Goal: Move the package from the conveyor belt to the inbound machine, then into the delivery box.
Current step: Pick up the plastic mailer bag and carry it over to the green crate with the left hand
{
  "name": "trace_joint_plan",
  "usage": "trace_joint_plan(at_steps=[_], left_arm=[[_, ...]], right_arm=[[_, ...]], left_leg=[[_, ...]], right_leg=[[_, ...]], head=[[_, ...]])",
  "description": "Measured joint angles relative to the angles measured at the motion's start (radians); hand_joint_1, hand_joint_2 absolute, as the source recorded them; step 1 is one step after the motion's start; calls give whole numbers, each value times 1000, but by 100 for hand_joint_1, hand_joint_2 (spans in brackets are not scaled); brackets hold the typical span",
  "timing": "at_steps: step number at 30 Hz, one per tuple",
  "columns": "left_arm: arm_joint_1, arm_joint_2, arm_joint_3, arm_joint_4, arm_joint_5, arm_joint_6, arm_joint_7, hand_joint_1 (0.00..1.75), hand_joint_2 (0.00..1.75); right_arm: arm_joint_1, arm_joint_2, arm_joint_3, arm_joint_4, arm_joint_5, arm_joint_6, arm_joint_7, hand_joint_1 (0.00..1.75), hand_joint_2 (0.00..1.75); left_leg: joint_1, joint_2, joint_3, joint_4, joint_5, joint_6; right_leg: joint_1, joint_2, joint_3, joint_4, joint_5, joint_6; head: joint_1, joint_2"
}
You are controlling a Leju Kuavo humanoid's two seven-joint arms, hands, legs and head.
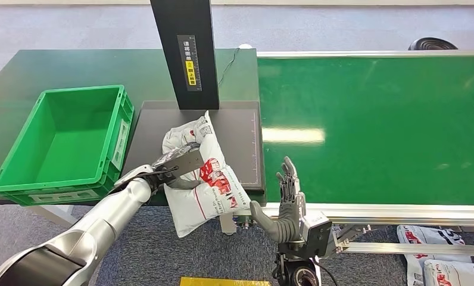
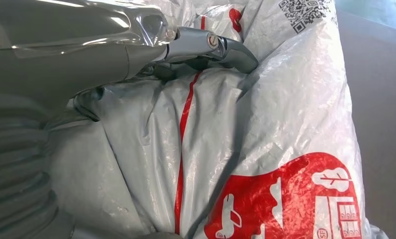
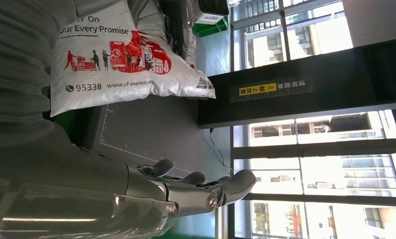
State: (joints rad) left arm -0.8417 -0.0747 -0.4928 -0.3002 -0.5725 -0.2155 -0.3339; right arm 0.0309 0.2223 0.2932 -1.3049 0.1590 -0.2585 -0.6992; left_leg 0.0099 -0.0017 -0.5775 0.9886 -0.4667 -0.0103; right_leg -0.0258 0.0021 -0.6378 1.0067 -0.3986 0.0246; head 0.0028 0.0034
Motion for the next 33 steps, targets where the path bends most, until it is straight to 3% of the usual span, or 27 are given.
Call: trace_joint_plan(at_steps=[3,4,7,8,33], left_arm=[[4,-2,3,0,-9,6,2,1,175],[5,-3,3,0,-11,7,3,35,175],[7,-4,4,0,-17,10,13,160,175],[8,-4,4,0,-19,13,18,169,175],[7,-5,17,-1,-25,36,39,174,175]], right_arm=[[-2,1,-2,2,0,0,0,0,175],[-2,1,-3,2,0,0,0,0,175],[-2,1,-6,3,1,0,0,0,175],[-2,1,-8,3,2,1,0,0,175],[-2,7,-17,3,12,11,0,0,175]], left_leg=[[0,-1,2,0,0,0],[0,-2,2,0,0,0],[0,-3,3,0,0,0],[0,-3,4,0,0,0],[0,-4,8,0,-1,0]], right_leg=[[0,0,2,0,0,0],[0,0,2,0,0,0],[0,-1,4,0,-1,0],[0,-2,5,0,-1,1],[0,-2,8,0,-1,1]], head=[[0,0],[0,0],[0,0],[0,0],[0,0]])
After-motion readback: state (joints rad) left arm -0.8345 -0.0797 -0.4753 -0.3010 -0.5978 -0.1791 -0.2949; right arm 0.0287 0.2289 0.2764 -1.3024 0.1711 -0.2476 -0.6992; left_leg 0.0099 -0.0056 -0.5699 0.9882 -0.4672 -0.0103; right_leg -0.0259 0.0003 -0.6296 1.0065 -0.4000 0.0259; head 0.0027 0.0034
